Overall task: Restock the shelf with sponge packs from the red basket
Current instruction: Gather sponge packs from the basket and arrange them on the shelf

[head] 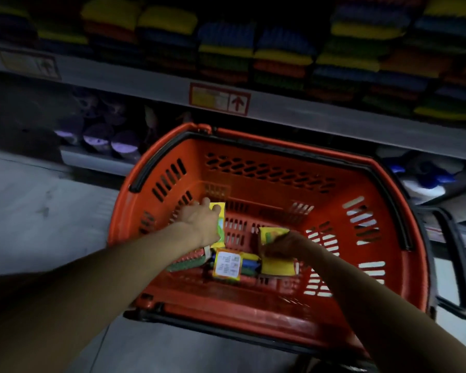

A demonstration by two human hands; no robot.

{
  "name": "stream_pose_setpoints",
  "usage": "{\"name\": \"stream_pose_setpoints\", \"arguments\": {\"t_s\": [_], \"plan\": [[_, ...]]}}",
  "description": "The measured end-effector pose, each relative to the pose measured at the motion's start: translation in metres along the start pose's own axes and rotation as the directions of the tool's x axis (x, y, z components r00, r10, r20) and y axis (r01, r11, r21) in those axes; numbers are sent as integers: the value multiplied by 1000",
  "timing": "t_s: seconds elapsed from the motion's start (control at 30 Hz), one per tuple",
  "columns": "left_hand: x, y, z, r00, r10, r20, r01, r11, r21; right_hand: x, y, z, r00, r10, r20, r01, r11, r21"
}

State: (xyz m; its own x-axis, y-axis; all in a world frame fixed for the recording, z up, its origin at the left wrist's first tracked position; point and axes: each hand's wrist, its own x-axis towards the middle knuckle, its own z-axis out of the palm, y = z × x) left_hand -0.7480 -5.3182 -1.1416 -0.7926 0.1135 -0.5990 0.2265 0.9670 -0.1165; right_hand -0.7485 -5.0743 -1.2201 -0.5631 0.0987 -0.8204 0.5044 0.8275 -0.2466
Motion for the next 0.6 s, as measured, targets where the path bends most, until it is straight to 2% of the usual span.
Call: {"name": "stream_pose_setpoints", "arguments": {"t_s": [0.13,0.27,0.4,0.6], "plan": [[27,2,9,966,-195,171,236,935,-264,8,-1,7,999,44,-9,-42,984,173],[51,12,16,929,-301,216,362,861,-358,0,-10,5,998,33,-61,-19,976,218],[57,28,23,901,-390,192,435,807,-399,-2,-9,2,994,3,-110,15,987,158],[48,39,14,908,-393,144,410,768,-492,-16,-6,-17,986,-130,-103,134,990,33]]}}
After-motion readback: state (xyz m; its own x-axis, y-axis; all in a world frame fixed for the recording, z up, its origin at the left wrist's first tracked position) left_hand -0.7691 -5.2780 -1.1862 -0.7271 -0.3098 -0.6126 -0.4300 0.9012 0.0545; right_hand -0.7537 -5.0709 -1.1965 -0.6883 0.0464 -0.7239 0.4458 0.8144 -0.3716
